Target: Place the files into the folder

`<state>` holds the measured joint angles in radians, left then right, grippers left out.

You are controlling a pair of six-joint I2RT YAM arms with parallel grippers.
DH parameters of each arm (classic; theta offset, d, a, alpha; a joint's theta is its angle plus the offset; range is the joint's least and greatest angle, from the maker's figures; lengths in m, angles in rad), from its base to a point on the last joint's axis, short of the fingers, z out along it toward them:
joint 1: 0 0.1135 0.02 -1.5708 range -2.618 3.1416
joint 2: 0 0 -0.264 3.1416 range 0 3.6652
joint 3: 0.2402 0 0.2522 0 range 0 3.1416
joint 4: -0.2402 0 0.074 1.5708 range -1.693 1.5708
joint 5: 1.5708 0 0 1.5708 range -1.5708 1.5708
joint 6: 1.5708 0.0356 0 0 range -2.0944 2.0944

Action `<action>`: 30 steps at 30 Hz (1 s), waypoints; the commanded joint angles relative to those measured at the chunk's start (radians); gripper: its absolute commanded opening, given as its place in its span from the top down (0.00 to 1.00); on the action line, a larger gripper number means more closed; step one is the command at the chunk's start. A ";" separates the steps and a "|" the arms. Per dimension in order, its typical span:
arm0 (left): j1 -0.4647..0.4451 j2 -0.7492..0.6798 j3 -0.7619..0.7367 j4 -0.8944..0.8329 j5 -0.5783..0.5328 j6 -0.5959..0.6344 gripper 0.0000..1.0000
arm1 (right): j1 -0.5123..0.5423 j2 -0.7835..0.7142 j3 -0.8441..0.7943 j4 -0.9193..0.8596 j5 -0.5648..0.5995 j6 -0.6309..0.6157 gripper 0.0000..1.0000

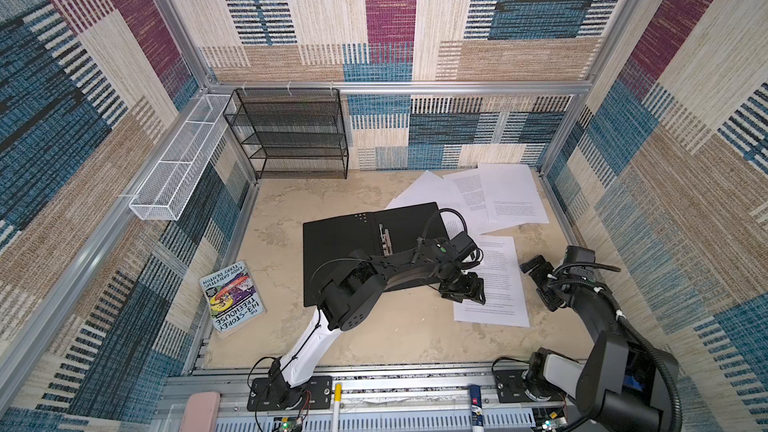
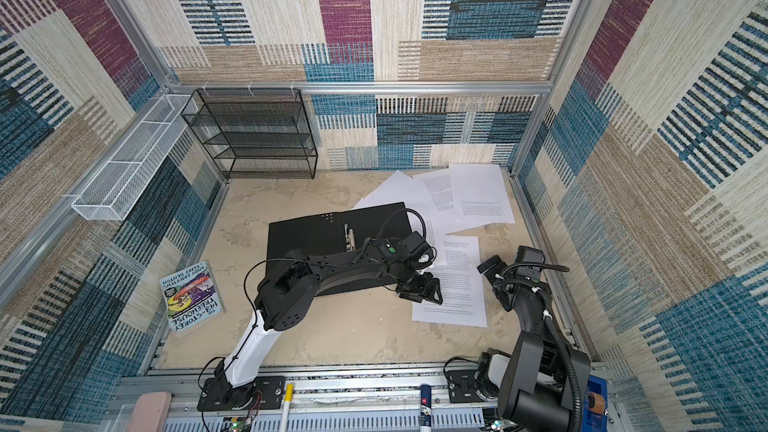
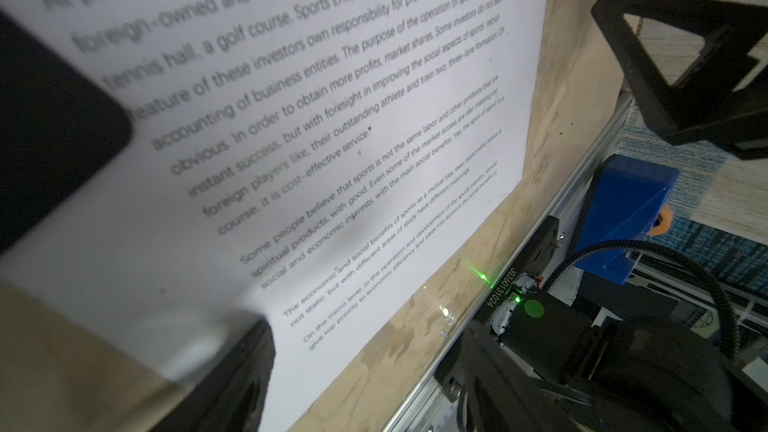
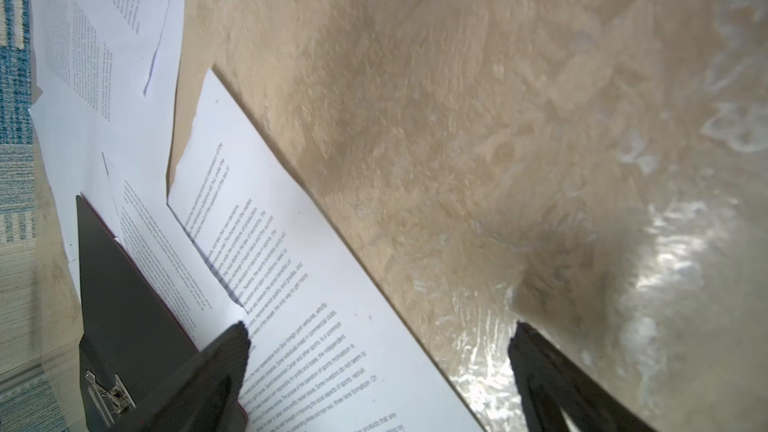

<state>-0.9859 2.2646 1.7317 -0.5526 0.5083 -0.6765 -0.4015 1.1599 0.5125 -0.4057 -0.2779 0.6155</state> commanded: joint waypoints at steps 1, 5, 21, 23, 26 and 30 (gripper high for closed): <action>0.017 -0.007 -0.048 -0.156 -0.186 0.001 0.26 | 0.000 0.022 -0.028 0.043 -0.050 -0.021 0.00; 0.029 -0.033 -0.086 -0.151 -0.184 0.017 0.26 | 0.003 0.050 -0.047 0.086 -0.128 -0.046 0.00; 0.039 -0.027 -0.081 -0.184 -0.194 0.074 0.27 | 0.144 0.243 -0.042 0.172 -0.185 -0.076 0.00; 0.039 -0.024 -0.080 -0.184 -0.194 0.076 0.27 | 0.155 0.258 -0.046 0.189 -0.205 -0.073 0.00; 0.039 -0.020 -0.080 -0.184 -0.192 0.073 0.27 | 0.173 0.292 -0.047 0.215 -0.252 -0.065 0.00; 0.043 -0.017 -0.087 -0.178 -0.186 0.068 0.27 | 0.178 0.316 -0.037 0.220 -0.284 -0.065 0.00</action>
<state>-0.9504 2.2185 1.6650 -0.5945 0.4587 -0.6277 -0.2287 1.4452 0.4908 0.0723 -0.5812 0.5228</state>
